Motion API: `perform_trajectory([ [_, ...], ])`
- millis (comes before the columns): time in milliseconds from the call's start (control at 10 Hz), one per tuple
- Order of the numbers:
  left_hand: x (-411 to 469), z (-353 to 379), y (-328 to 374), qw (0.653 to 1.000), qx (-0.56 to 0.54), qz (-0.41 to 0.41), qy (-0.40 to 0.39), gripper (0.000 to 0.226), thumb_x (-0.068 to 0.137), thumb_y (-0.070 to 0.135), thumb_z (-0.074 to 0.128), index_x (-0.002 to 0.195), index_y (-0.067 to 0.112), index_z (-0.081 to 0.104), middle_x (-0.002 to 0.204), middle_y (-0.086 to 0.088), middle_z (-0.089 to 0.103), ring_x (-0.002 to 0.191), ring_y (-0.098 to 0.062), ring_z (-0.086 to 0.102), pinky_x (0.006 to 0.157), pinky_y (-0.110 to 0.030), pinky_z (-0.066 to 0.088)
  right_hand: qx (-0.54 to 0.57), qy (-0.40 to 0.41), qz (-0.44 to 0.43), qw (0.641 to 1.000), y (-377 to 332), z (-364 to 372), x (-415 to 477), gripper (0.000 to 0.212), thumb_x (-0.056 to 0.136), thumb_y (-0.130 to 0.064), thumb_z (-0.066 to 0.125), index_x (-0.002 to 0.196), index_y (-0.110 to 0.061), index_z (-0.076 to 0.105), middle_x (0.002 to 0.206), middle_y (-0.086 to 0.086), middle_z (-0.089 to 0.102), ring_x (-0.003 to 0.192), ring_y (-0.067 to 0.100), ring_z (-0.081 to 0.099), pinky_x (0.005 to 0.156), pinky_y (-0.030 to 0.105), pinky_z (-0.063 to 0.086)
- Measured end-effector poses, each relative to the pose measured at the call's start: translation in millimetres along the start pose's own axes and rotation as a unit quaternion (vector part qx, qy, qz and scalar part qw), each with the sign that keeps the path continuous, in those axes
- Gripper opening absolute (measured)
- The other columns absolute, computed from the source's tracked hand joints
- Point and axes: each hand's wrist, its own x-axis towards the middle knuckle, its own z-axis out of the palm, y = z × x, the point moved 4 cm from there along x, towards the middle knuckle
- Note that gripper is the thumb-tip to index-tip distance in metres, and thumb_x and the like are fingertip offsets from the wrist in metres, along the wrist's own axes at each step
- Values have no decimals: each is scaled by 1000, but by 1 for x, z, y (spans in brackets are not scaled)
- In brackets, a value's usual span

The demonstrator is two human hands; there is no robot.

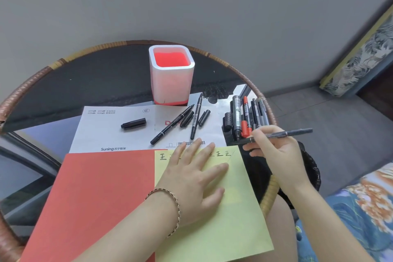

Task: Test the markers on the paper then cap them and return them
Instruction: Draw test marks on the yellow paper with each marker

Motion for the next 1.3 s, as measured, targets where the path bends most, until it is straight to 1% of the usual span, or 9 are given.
perform_trajectory([
  [100,1,-2,2,1000,-5,4,7,41,74,52,39,106,40,61,128,-1,59,120,-32,53,97,-44,23,48,86,-13,995,1,-3,-2,31,94,-12,46,65,-9,55,50,-4,60,46,10,61,46,20,53],
  [200,5,-5,7,1000,-22,10,3,38,74,50,37,99,36,62,130,1,57,123,-29,50,107,-46,25,64,122,-29,990,0,-5,-3,34,96,-16,42,67,-13,61,54,-3,67,53,11,66,54,21,56],
  [300,15,-9,15,999,-6,23,23,31,69,50,39,81,30,59,117,0,65,110,-28,60,88,-51,46,84,88,-3,993,4,0,-2,32,97,-22,41,78,-19,67,67,-1,73,69,16,72,60,24,58],
  [400,20,-5,17,999,-3,29,33,32,70,51,40,86,26,50,113,-2,66,109,-30,60,90,-50,46,71,82,11,994,7,1,-2,22,92,-20,51,77,-16,66,62,-1,71,62,13,70,49,22,55],
  [500,19,1,16,999,-6,30,35,39,74,53,39,104,33,56,118,-4,62,116,-33,54,98,-45,27,24,96,6,995,11,1,2,21,81,-22,67,70,-7,59,46,-1,59,44,6,56,41,17,45],
  [600,19,2,15,999,-6,26,27,45,76,53,39,113,38,60,121,-4,61,117,-33,53,97,-45,23,-31,99,-15,994,17,7,6,35,78,-25,71,58,-5,49,38,2,49,34,9,44,45,19,42],
  [700,18,1,15,999,-7,24,21,45,75,53,39,111,38,61,122,-3,61,117,-33,53,97,-44,23,-99,103,-40,989,23,10,6,41,73,-37,70,49,-16,44,37,6,50,43,23,51,68,37,49],
  [800,18,0,15,999,-4,27,19,45,75,53,39,111,38,61,124,-1,61,117,-33,54,97,-44,24,-112,109,-53,986,23,13,8,33,75,-18,65,53,-10,43,47,19,51,50,39,51,64,49,49],
  [1300,19,0,16,1000,-11,19,2,46,74,53,39,111,39,62,124,-2,61,117,-33,54,97,-43,24,-143,126,-58,980,21,14,9,30,73,-7,64,50,-3,45,50,21,54,53,37,53,64,42,48],
])
